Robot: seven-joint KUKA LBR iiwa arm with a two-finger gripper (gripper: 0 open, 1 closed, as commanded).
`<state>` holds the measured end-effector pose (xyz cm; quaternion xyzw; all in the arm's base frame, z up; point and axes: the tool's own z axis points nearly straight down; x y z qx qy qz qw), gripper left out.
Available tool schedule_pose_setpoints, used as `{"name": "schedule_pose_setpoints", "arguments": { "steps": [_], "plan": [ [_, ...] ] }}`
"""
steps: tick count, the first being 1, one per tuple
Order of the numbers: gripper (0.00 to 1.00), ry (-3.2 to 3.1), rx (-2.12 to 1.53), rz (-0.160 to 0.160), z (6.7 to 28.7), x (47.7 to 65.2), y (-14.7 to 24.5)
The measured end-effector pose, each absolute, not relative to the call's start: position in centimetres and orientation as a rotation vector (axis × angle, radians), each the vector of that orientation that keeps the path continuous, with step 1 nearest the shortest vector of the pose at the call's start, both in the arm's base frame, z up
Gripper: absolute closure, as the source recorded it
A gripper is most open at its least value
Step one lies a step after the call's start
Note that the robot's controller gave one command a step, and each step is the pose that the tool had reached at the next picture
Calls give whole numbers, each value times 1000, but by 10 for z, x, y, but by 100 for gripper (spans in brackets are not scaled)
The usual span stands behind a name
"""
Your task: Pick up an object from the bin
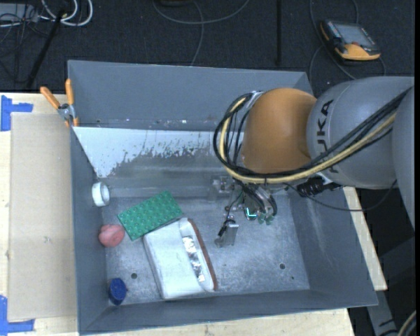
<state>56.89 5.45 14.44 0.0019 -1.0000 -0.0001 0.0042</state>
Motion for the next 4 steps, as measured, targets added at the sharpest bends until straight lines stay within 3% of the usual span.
{"name": "schedule_pose_setpoints", "arguments": {
  "steps": [1,2,3,4],
  "plan": [
    [0,-3126,282,-2,68,576,134],
    [0,-3118,410,-4,70,602,211],
    [100,-3134,400,-5,76,607,208],
    [100,-3122,406,-1,209,607,210]
  ]
}}
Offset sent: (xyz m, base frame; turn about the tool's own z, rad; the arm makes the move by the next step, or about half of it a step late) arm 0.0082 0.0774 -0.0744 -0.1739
